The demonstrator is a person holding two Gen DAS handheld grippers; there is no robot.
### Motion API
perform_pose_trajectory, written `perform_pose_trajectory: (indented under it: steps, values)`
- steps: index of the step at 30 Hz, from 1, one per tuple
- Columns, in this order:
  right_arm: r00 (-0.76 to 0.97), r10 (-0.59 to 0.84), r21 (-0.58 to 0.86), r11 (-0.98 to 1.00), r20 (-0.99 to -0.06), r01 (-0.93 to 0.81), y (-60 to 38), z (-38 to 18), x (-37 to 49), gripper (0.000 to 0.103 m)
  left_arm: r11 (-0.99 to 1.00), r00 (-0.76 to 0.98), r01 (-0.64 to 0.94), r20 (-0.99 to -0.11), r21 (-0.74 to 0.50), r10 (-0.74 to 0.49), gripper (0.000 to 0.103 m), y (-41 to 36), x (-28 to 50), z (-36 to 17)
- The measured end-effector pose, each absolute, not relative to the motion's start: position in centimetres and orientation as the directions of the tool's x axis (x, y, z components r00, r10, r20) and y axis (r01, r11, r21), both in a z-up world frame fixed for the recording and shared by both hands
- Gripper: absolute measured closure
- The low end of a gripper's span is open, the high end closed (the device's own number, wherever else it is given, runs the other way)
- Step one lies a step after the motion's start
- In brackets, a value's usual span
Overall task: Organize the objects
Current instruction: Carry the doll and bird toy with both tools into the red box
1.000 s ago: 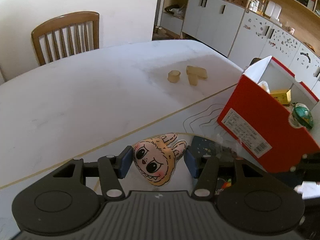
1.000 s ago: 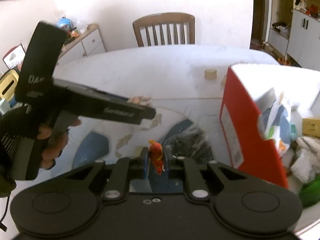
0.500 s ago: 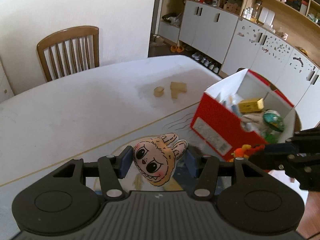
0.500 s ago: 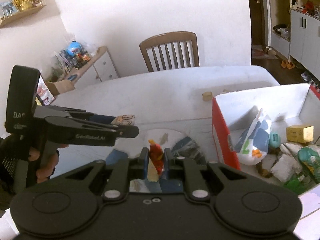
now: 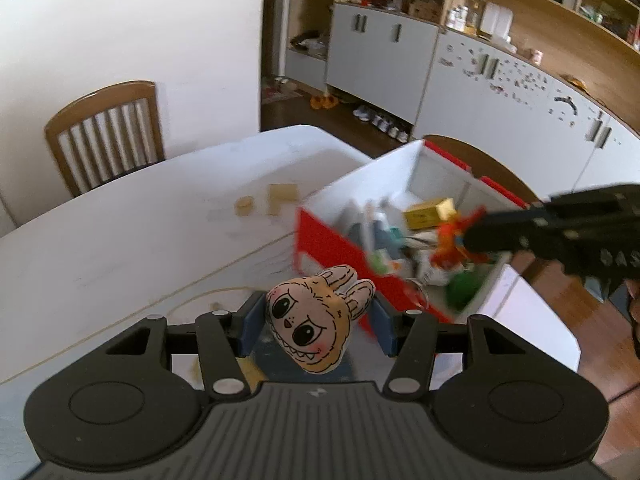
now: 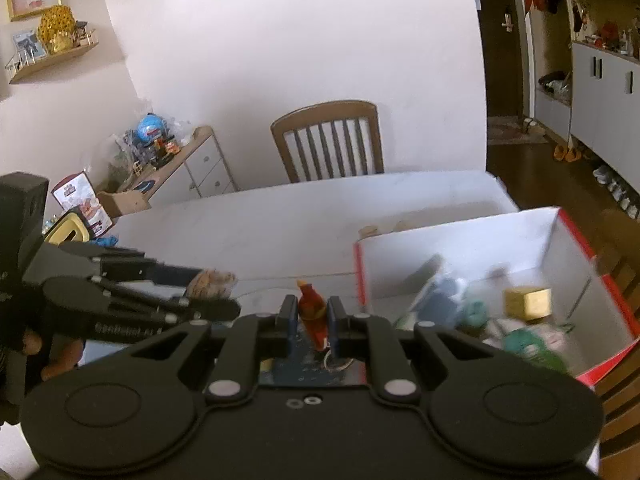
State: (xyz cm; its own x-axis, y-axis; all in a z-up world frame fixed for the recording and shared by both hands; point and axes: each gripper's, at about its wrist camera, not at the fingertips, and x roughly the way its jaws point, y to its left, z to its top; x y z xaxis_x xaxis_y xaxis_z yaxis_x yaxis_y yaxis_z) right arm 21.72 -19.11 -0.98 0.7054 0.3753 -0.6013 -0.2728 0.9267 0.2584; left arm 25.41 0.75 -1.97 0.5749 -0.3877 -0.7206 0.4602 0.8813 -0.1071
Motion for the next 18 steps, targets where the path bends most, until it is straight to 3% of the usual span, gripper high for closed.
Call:
perform_pose_trajectory:
  steps: [18]
  values:
    - [0.712,0.337,0.222,0.942,-0.616,-0.253,-30.0,-1.9,26.1,0.089,0.867,0.533,0.491,-0.758,-0.084,-0.375,0.048,-12.3,27.2,-3.3]
